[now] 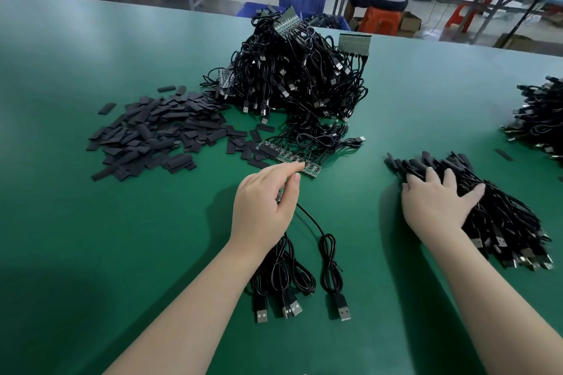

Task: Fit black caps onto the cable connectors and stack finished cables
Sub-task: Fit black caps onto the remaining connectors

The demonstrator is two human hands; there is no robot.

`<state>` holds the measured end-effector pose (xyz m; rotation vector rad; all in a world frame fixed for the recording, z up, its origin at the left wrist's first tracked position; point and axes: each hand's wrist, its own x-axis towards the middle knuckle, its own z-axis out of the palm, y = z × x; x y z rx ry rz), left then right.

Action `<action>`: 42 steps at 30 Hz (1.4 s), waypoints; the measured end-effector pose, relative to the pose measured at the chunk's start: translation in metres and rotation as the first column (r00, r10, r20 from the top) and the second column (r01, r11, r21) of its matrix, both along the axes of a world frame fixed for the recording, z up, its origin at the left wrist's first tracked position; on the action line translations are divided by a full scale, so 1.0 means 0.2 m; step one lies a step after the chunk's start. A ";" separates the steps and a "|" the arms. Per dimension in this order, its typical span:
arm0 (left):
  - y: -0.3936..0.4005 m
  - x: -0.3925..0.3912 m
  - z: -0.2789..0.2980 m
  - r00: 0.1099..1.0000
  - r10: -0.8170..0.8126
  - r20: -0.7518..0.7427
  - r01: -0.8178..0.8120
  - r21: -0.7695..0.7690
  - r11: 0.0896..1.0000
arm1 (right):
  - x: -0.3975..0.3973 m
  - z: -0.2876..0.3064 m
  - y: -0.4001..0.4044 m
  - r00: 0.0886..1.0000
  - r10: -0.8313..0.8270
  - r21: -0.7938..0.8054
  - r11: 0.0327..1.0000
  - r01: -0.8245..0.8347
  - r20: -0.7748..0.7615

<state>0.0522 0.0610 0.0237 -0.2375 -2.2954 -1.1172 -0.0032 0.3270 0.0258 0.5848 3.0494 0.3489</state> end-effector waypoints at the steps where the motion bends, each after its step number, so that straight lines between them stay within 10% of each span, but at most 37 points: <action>1: 0.00 0.00 0.00 1.000 0.009 -0.005 -0.009 0.002 1.000 | -0.01 0.00 0.02 1.000 -0.004 -0.011 1.000 0.004 -0.002; 7: -0.06 -0.03 0.01 0.992 0.101 0.077 -0.098 -0.041 0.994 | -0.04 0.06 0.00 0.997 -0.062 -0.043 0.997 0.061 -0.037; 12: -0.14 -0.09 -0.04 0.889 0.307 0.340 -0.195 -0.326 0.925 | 0.06 0.14 -0.28 0.876 0.204 -0.205 0.926 -0.318 -0.437; 18: -0.15 -0.11 -0.09 0.863 0.280 0.420 -0.078 -0.436 0.896 | 0.15 0.05 -0.70 0.917 0.371 -0.638 0.673 -0.373 -0.145; 22: -0.15 -0.12 -0.09 0.899 0.209 0.384 -0.092 -0.303 0.949 | 0.14 -0.01 -0.78 0.910 0.348 -0.612 0.677 -0.409 -0.223; 33: -0.18 -0.07 0.04 0.925 -0.216 0.312 0.030 0.507 0.861 | 0.20 0.01 -0.72 0.868 -0.059 -0.869 -0.027 -0.494 -0.492; 42: -0.15 -0.06 0.03 0.905 -0.244 0.347 0.072 0.439 0.895 | 0.22 0.02 -0.68 0.866 -0.082 -0.867 -0.032 -0.498 -0.494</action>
